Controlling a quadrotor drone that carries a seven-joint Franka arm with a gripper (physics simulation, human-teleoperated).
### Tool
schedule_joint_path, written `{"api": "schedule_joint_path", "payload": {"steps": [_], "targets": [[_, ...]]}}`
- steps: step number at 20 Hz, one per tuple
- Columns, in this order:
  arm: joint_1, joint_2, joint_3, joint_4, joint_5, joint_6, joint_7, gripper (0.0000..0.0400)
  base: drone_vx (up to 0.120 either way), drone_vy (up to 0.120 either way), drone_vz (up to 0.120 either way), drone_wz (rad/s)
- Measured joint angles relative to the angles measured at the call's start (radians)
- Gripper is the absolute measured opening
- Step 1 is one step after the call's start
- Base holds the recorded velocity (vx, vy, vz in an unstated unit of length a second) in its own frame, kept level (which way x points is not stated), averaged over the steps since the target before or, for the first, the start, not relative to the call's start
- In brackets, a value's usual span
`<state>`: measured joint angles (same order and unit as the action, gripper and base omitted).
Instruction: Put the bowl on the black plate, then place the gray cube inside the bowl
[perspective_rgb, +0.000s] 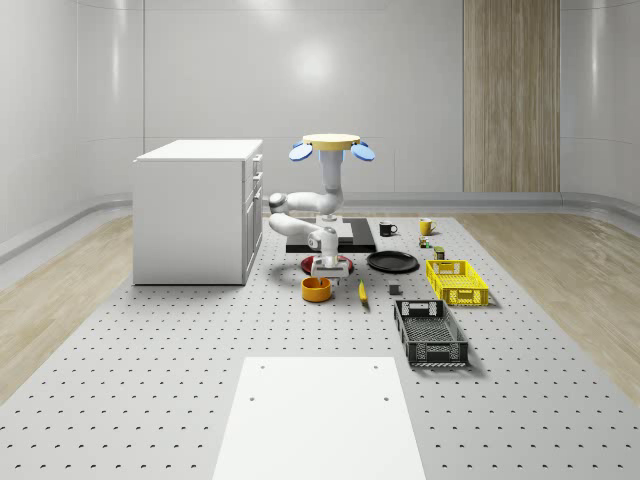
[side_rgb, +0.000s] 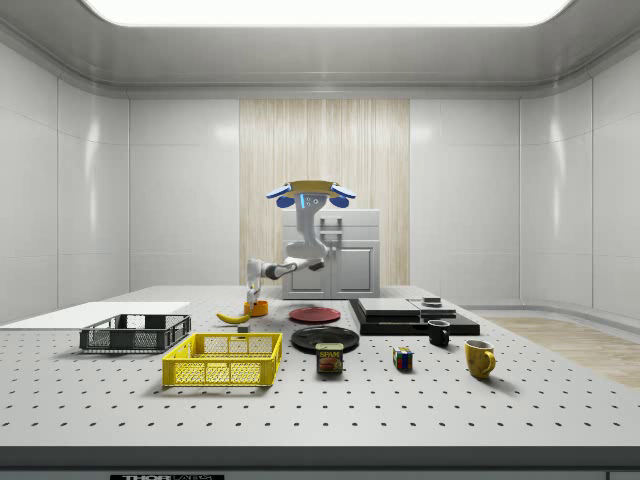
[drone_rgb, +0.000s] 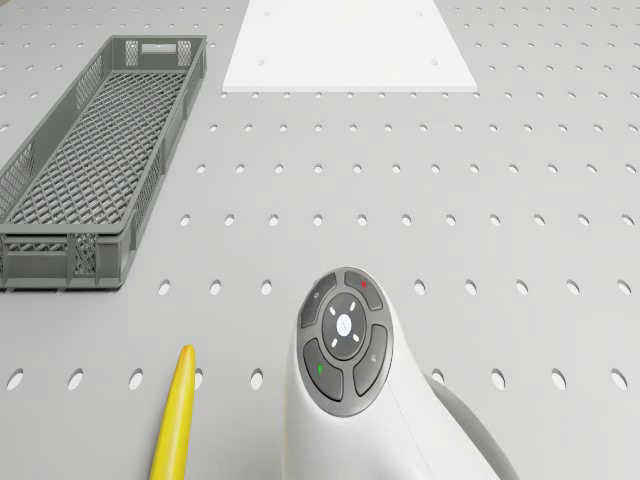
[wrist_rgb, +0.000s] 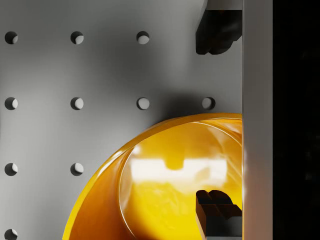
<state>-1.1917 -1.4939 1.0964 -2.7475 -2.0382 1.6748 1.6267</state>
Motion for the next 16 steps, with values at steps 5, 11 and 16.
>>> {"api": "schedule_joint_path", "payload": {"steps": [5, 11, 16], "targets": [[-0.003, 0.006, -0.02, 0.012, -0.02, 0.007, -0.004, 0.04, 0.0, 0.0, 0.0, 0.0], [-0.009, 0.015, -0.034, 0.019, -0.036, 0.007, 0.0, 0.0354, 0.0, 0.0, 0.0, 0.0], [-0.01, 0.02, -0.038, 0.02, -0.041, 0.003, 0.0, 0.0173, 0.0, 0.0, 0.0, 0.0]]}}
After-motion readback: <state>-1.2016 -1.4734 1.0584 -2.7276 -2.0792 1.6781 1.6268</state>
